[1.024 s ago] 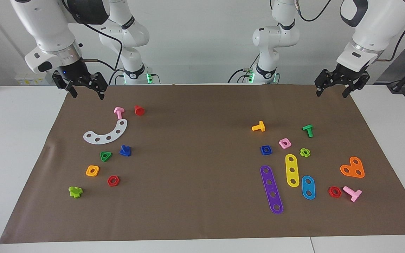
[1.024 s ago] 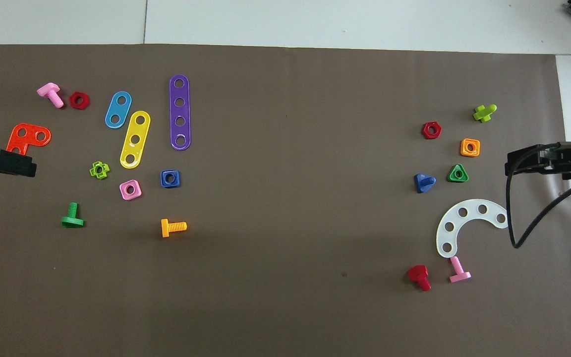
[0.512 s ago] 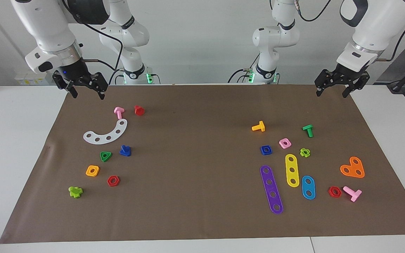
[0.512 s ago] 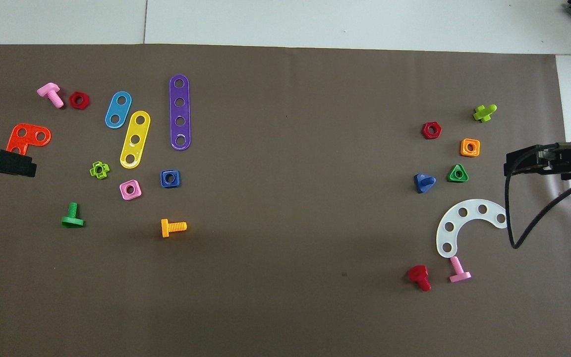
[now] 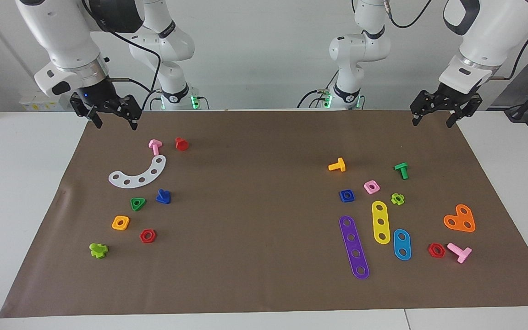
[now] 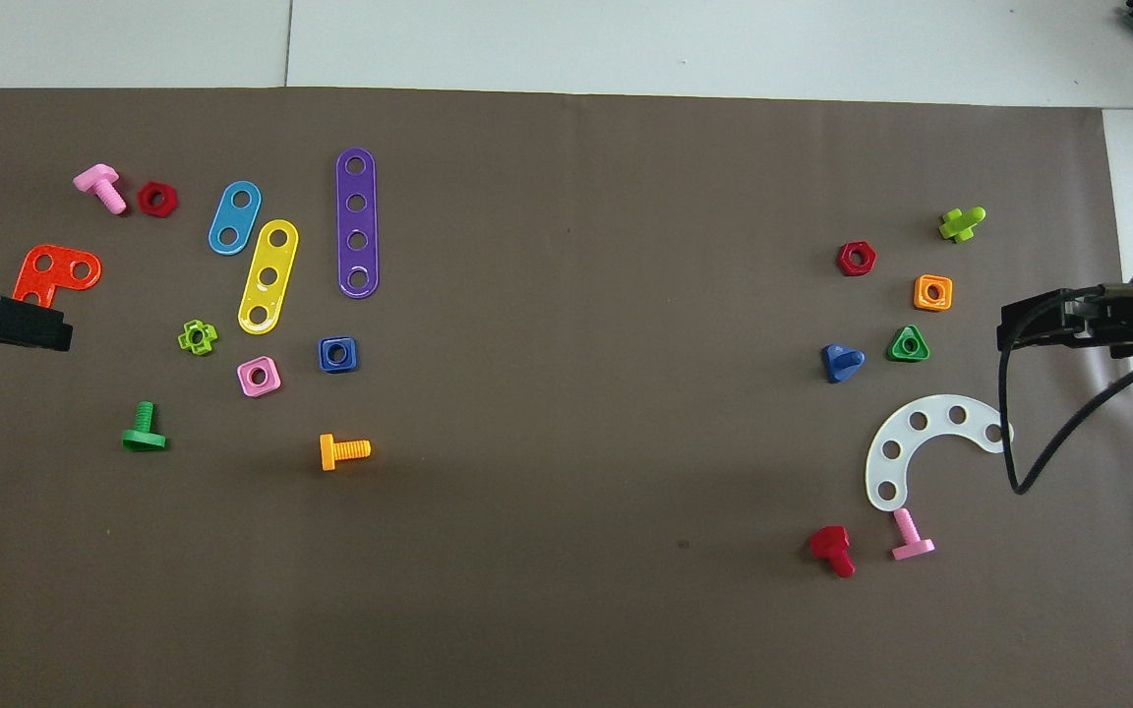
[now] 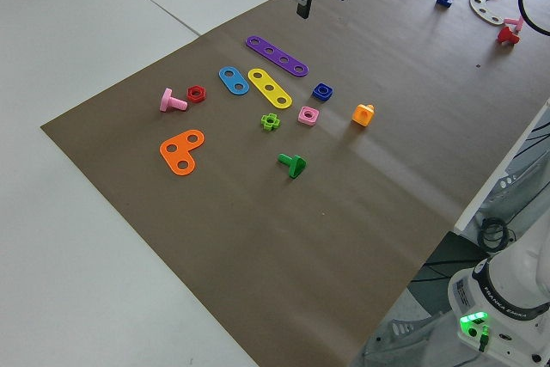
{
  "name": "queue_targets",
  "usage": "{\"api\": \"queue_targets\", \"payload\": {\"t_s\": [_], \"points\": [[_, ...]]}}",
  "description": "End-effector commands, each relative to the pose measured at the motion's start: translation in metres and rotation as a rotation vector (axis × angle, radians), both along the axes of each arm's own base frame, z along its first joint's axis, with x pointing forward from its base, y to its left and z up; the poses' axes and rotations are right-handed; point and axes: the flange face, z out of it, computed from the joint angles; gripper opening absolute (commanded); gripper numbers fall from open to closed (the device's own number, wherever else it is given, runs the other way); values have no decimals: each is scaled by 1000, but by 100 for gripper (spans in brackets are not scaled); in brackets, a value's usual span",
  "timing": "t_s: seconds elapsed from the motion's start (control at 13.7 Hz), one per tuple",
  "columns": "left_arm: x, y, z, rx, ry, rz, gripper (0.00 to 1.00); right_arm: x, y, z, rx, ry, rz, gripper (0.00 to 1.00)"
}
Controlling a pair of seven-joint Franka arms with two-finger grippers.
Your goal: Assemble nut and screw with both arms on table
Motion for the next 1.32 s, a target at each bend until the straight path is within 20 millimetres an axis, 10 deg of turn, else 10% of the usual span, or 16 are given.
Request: {"api": "queue_targets", "payload": {"t_s": [0.0, 0.44, 1.24], "points": [[-10, 2, 2, -4, 3, 0, 100, 2, 1, -3, 11, -8, 16, 100], [-10, 3, 2, -4, 3, 0, 100, 40, 24, -70, 13, -40, 59, 100], [-10, 3, 2, -4, 3, 2, 100, 26, 42, -253, 12, -79, 237, 100]]}}
